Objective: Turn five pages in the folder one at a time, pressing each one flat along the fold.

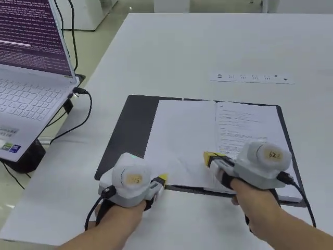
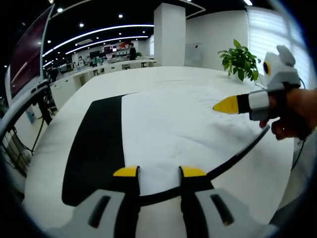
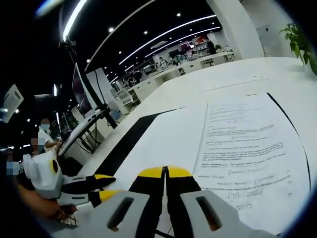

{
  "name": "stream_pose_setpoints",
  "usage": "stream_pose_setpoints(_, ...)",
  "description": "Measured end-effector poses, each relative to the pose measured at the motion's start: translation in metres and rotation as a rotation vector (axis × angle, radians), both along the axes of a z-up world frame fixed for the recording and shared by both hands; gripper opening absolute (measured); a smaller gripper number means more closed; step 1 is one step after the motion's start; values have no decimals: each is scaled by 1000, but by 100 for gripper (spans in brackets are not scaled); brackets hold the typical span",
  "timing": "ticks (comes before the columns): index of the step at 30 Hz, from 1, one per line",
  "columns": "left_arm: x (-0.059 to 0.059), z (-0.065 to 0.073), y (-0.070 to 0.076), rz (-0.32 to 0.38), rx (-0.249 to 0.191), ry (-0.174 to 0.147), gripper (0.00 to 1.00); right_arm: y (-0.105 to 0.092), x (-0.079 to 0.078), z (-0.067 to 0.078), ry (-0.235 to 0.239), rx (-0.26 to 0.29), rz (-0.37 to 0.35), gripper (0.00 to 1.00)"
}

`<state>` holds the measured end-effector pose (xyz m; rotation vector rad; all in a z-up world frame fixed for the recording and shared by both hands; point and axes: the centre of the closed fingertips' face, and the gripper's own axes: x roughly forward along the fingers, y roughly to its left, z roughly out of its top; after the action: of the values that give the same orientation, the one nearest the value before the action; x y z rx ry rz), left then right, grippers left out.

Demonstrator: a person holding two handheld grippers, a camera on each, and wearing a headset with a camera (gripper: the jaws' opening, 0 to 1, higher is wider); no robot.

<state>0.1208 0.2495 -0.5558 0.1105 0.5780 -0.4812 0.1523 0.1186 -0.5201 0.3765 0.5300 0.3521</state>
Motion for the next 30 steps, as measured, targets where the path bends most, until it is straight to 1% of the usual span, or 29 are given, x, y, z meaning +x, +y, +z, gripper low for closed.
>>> stream_pose_setpoints(4, 0, 0, 0, 6, -18, -26, 30, -12, 19, -1, -7, 3, -25, 0)
stream_pose_setpoints(5, 1, 0, 0, 8, -22, -30, 30, -16, 25, -4, -6, -2, -27, 0)
stream_pose_setpoints(8, 2, 1, 0, 10, -29, -37, 30, -22, 36, -8, -3, -6, -36, 0)
stream_pose_setpoints(12, 3, 1, 0, 11, -35, -44, 30, -24, 48, -15, 5, -3, -38, 0)
stream_pose_setpoints(14, 3, 1, -1, 12, -37, -46, 30, -22, 51, -20, 16, -9, -32, 0)
stream_pose_setpoints(16, 3, 1, -1, 12, -37, -47, 30, -22, 54, -22, 17, -10, -33, 0)
stream_pose_setpoints(17, 3, 1, -1, 12, -38, -49, 30, -23, 56, -20, 5, -6, -42, 0)
stream_pose_setpoints(21, 3, 2, -1, 14, -42, -55, 30, -26, 66, -20, -2, -6, -57, 0)
stream_pose_setpoints(26, 3, 1, 0, 17, -46, -56, 30, -31, 75, -22, 2, 15, -77, 0)
stream_pose_setpoints(30, 3, 1, 0, 22, -52, -60, 30, -30, 81, -20, -5, 18, -82, 0)
